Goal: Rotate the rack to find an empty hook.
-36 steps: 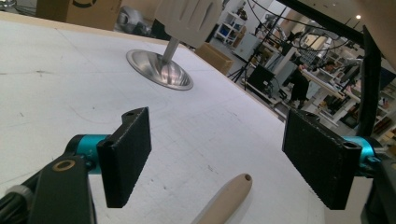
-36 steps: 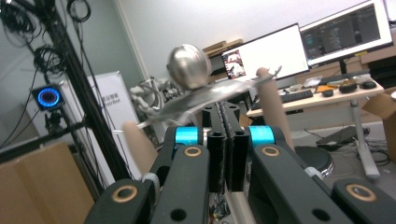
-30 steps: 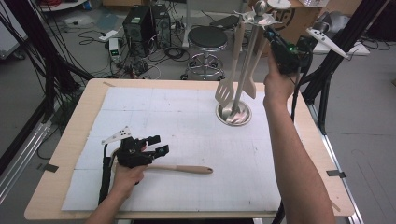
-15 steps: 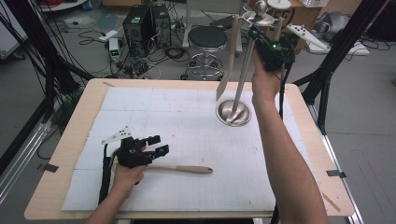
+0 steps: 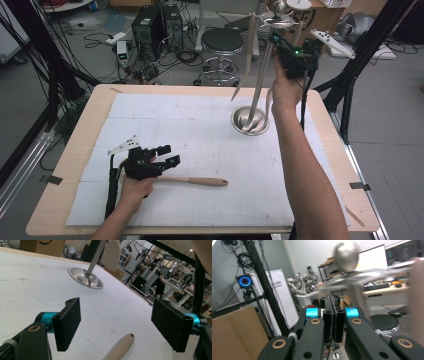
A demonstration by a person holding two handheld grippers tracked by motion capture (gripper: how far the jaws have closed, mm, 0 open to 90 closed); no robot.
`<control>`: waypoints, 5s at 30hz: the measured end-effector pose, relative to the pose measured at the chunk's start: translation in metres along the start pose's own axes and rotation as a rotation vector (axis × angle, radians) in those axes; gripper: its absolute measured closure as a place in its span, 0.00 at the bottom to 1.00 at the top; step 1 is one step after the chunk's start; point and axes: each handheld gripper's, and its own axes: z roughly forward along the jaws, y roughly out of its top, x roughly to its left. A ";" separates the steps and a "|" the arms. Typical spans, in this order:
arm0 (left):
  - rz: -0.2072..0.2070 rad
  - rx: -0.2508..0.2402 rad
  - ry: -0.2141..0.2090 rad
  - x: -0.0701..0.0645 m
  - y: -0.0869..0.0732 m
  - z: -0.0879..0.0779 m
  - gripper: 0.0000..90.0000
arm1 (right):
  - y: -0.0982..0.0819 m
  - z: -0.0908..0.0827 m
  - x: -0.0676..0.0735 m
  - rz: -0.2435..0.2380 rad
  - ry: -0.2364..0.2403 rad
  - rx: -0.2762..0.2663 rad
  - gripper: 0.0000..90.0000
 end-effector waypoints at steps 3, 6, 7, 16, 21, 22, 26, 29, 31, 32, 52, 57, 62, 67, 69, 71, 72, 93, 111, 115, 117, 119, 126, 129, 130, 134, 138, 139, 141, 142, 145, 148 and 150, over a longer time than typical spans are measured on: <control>0.000 0.002 -0.001 -0.001 0.000 0.000 0.27 | 0.002 -0.006 -0.012 0.028 -0.022 -0.006 1.00; -0.002 0.000 0.000 -0.001 0.000 0.000 0.27 | 0.008 -0.014 -0.022 0.057 -0.046 -0.044 1.00; -0.003 0.001 0.000 -0.001 0.000 0.000 0.27 | 0.010 -0.015 -0.024 0.058 -0.057 -0.056 1.00; -0.002 0.005 0.001 -0.001 0.000 0.000 0.27 | 0.012 -0.013 -0.008 -0.037 -0.026 -0.045 1.00; -0.006 -0.001 0.009 0.001 0.000 -0.001 0.27 | 0.007 -0.009 0.000 -0.043 -0.007 -0.036 1.00; -0.005 -0.002 0.009 0.002 0.000 -0.001 0.27 | 0.007 -0.008 0.001 -0.046 -0.001 -0.031 1.00; -0.004 -0.001 0.009 0.001 0.000 -0.001 0.27 | 0.006 -0.007 0.005 -0.070 0.009 -0.017 1.00; -0.004 0.003 0.010 0.001 0.000 0.000 0.27 | 0.006 -0.010 0.006 -0.058 0.011 -0.028 1.00; -0.002 0.003 0.010 0.001 0.000 0.000 0.27 | 0.006 -0.012 0.006 -0.060 0.018 -0.026 1.00; 0.004 0.004 0.009 0.001 0.000 0.000 0.27 | 0.005 -0.014 0.007 -0.064 0.020 -0.021 1.00; -0.008 -0.001 0.014 0.002 0.000 -0.003 0.27 | -0.028 -0.051 -0.002 -0.029 0.100 0.067 0.74; -0.004 0.005 0.005 0.001 -0.001 -0.001 0.27 | -0.034 -0.056 0.000 -0.031 0.104 0.096 0.58; -0.006 0.000 0.004 0.002 -0.001 -0.002 0.27 | -0.044 -0.063 -0.001 -0.030 0.104 0.147 0.47; -0.004 0.003 0.001 0.001 -0.001 -0.001 0.27 | -0.052 -0.073 -0.005 -0.036 0.112 0.165 0.48; -0.002 0.006 0.002 0.001 -0.001 -0.001 0.27 | -0.055 -0.077 -0.006 -0.029 0.114 0.169 0.47; -0.005 0.006 0.002 0.001 -0.001 -0.001 0.27 | -0.058 -0.081 -0.008 -0.027 0.117 0.174 0.46; -0.004 0.006 0.001 0.001 -0.001 -0.001 0.27 | -0.060 -0.082 -0.009 -0.024 0.116 0.182 0.46; 0.002 0.014 0.007 0.006 -0.001 0.000 0.27 | -0.085 -0.100 -0.027 -0.013 0.099 0.222 0.43; -0.003 0.016 0.020 0.007 -0.001 0.000 0.27 | -0.118 -0.132 -0.052 -0.018 0.159 0.282 0.21; -0.005 0.020 0.024 0.006 -0.002 0.001 0.27 | -0.129 -0.137 -0.056 -0.003 0.164 0.302 0.20; -0.001 0.021 0.024 0.006 -0.002 0.001 0.27 | -0.133 -0.138 -0.057 0.005 0.166 0.319 0.19; -0.002 0.022 0.024 0.006 -0.002 0.001 0.27 | -0.138 -0.138 -0.056 0.010 0.168 0.337 0.18; 0.000 0.012 0.025 0.007 -0.001 0.000 0.27 | -0.153 -0.135 -0.051 -0.001 0.180 0.371 0.18; 0.002 0.015 0.024 0.008 -0.001 0.000 0.27 | -0.155 -0.133 -0.048 -0.006 0.186 0.381 0.18; 0.003 0.016 0.024 0.008 -0.001 0.000 0.27 | -0.155 -0.133 -0.047 -0.007 0.191 0.382 0.18; 0.005 0.025 0.025 0.009 -0.001 0.000 0.27 | -0.156 -0.136 -0.045 -0.013 0.192 0.383 0.18; 0.006 0.035 0.019 0.008 -0.001 0.001 0.27 | -0.162 -0.140 -0.047 -0.017 0.185 0.393 0.17; -0.009 0.034 0.019 0.007 -0.002 0.001 0.26 | -0.164 -0.141 -0.048 -0.020 0.183 0.398 0.17; -0.019 0.046 0.017 0.008 -0.002 0.002 0.26 | -0.169 -0.144 -0.049 -0.017 0.186 0.409 0.17; -0.019 0.046 0.017 0.008 -0.002 0.002 0.26 | -0.172 -0.146 -0.050 -0.015 0.186 0.415 0.17; -0.020 0.043 0.014 0.007 -0.002 0.002 0.26 | -0.179 -0.151 -0.053 -0.007 0.185 0.417 0.17; -0.024 0.052 0.011 0.006 -0.004 0.002 0.26 | -0.185 -0.154 -0.054 0.001 0.190 0.408 0.17; -0.023 0.050 0.011 0.004 -0.007 0.001 0.26 | -0.187 -0.156 -0.052 -0.006 0.196 0.410 0.17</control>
